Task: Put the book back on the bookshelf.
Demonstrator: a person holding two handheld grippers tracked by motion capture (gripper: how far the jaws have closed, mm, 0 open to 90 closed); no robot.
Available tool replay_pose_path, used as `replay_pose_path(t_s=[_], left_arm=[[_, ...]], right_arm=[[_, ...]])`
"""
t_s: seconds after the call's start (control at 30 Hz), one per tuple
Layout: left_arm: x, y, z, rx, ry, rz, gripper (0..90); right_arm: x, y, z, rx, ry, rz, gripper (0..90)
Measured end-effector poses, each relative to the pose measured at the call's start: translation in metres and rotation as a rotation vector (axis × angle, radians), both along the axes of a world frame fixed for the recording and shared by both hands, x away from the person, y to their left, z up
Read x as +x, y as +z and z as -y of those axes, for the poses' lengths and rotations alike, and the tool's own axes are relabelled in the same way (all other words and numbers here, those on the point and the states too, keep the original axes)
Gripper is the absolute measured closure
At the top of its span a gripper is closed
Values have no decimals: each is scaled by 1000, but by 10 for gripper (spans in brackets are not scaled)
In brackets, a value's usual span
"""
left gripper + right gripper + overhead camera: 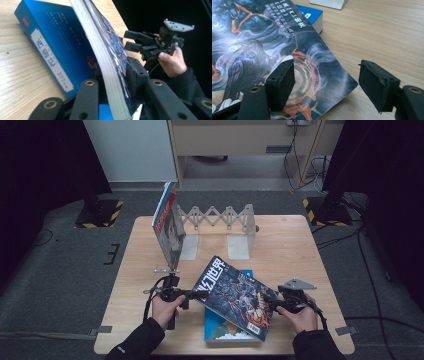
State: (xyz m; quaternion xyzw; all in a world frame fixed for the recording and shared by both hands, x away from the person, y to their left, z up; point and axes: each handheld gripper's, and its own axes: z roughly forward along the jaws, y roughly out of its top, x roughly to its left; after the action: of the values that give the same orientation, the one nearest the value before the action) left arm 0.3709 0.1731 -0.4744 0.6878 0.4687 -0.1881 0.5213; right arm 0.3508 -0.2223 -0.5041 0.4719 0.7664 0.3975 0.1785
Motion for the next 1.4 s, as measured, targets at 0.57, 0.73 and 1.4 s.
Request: replay_pose_path(t_s=[0.57,0.73,1.4], left_arm=[[4,34,-2,-28,66,38,779],[6,48,-1,-51,66,65,806],[6,107,-10,-89,109,201,819]], right_arm=[[6,-1,34,-44,-122,2,241],[9,-7,47,-89,-157,-23,226],[16,-24,55,-141,-149,-130,156]])
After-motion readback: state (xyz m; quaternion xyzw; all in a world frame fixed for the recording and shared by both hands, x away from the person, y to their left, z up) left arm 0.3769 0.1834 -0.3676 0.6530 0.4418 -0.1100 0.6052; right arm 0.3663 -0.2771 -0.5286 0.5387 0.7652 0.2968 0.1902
